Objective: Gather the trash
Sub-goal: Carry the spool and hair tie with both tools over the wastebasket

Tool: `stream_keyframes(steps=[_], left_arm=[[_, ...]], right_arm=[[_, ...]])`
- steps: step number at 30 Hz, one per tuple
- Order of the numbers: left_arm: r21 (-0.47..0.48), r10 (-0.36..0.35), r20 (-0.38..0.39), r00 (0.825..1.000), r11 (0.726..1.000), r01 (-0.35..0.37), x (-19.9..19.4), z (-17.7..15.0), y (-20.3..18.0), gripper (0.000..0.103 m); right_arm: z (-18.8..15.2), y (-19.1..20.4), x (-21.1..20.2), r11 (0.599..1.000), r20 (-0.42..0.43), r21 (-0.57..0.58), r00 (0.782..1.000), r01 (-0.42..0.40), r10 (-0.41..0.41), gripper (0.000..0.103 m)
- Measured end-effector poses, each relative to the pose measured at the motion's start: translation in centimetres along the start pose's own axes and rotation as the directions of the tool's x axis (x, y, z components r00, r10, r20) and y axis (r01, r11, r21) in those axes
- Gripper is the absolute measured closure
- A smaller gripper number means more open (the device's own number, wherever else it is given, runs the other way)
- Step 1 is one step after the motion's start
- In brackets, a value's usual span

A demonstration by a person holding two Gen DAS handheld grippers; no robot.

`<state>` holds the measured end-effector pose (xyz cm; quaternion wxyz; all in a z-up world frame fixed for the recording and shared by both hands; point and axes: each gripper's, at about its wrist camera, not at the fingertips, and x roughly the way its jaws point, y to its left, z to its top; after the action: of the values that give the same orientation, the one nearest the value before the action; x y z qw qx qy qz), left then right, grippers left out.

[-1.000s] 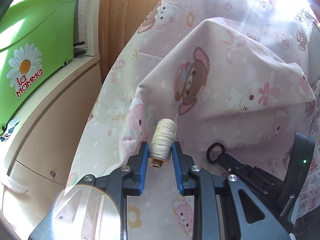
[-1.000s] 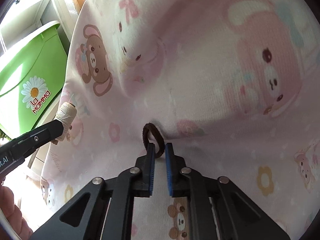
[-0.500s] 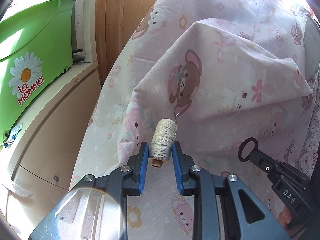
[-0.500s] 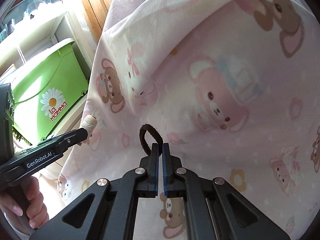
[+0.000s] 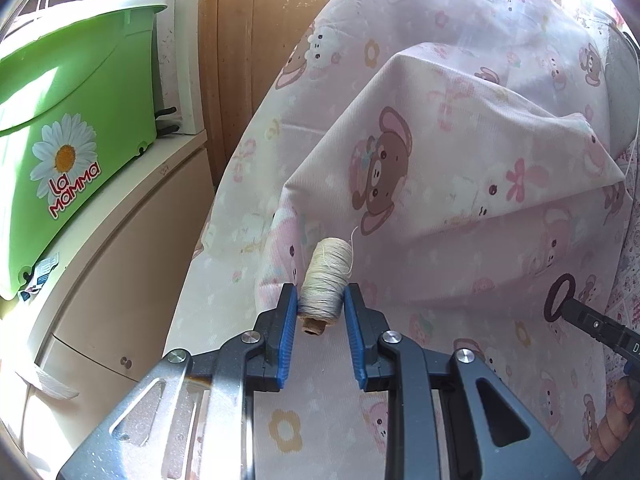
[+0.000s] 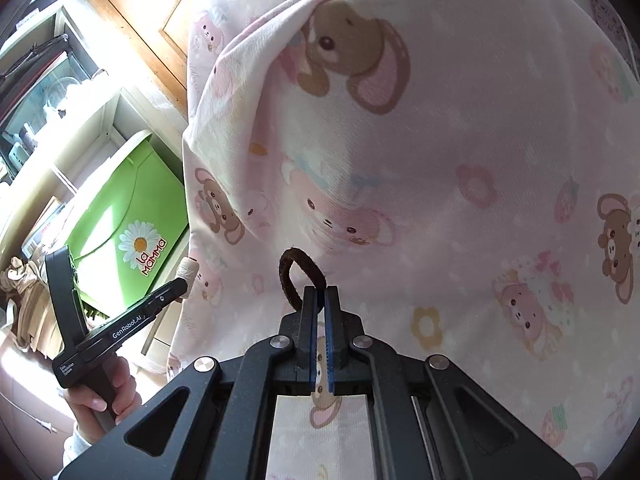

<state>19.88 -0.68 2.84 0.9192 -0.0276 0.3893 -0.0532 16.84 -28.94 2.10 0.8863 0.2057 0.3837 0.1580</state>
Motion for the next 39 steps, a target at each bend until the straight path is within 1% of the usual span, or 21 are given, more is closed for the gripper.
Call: stream_keyframes(steps=[5,8,10,12,13,15,18,21,25,28,30,32,34,36,39], left_arm=[[0.019,-0.003,0.01,1.0,1.0,0.003,-1.0,-0.8,-0.4,0.08],[0.024,0.002,0.022,1.0,1.0,-0.003,-2.1,-1.5,-0.7,0.08],[0.04,0.002,0.024,1.0,0.999,-0.003,-3.0,-1.9,-1.2,0.08],[0.087,-0.005,0.024,1.0,0.996,0.003,-4.0,-2.1,-2.0,0.08],[0.11,-0.006,0.027,1.0,0.994,0.003,-4.6,-2.1,-2.4,0.08],[0.137,-0.015,0.04,0.999,0.991,0.009,-6.2,-2.2,-2.9,0.08],[0.143,-0.057,0.052,0.997,0.988,0.049,-8.8,-2.4,-3.1,0.08],[0.16,-0.081,0.066,0.995,0.985,0.07,-11.1,-3.4,-3.4,0.08],[0.17,-0.081,0.065,0.995,0.983,0.069,-13.0,-5.3,-3.8,0.08],[0.144,-0.065,0.051,0.997,0.988,0.057,-13.5,-6.7,-3.8,0.08],[0.105,-0.08,0.041,0.996,0.992,0.075,-13.7,-7.7,-3.8,0.08],[0.087,-0.079,0.037,0.996,0.993,0.075,-13.6,-8.6,-3.9,0.08],[0.101,-0.062,0.038,0.997,0.993,0.058,-13.3,-9.6,-4.2,0.08],[0.124,-0.038,0.032,0.999,0.992,0.034,-12.6,-10.5,-4.5,0.08],[0.14,-0.008,0.012,1.0,0.99,0.007,-11.3,-11.7,-4.5,0.08]], right_arm=[[-0.8,1.0,-0.1,0.998,-0.013,-0.051,0.999,0.037,-0.038,0.099],[-1.4,1.8,-0.7,0.996,-0.003,-0.071,0.998,0.057,-0.057,0.099],[-1.8,2.7,-1.7,0.991,0.01,-0.104,0.996,0.087,-0.086,0.099],[-2.2,4.0,-2.7,0.977,0.006,-0.161,0.99,0.139,-0.14,0.099],[-2.4,4.6,-3.5,0.973,0.013,-0.181,0.99,0.14,-0.14,0.099],[-2.8,5.5,-5.2,0.975,0.016,-0.193,0.994,0.11,-0.109,0.099],[-3.3,7.0,-7.6,0.973,0.029,-0.207,0.995,0.103,-0.099,0.099],[-4.3,8.7,-9.8,0.964,0.054,-0.242,0.994,0.107,-0.097,0.099],[-6.0,10.8,-11.8,0.957,0.058,-0.27,0.994,0.107,-0.095,0.099],[-7.6,11.7,-12.7,0.953,0.057,-0.287,0.995,0.098,-0.085,0.099],[-8.9,12.2,-13.1,0.943,0.069,-0.312,0.992,0.121,-0.105,0.099],[-10.2,12.3,-13.2,0.944,0.061,-0.313,0.994,0.103,-0.088,0.099],[-11.4,12.1,-12.8,0.945,0.043,-0.316,0.996,0.088,-0.078,0.099],[-12.4,11.7,-12.1,0.938,0.034,-0.33,0.994,0.105,-0.1,0.099],[-13.6,10.8,-10.7,0.939,-0.003,-0.328,0.994,0.106,-0.113,0.099]])
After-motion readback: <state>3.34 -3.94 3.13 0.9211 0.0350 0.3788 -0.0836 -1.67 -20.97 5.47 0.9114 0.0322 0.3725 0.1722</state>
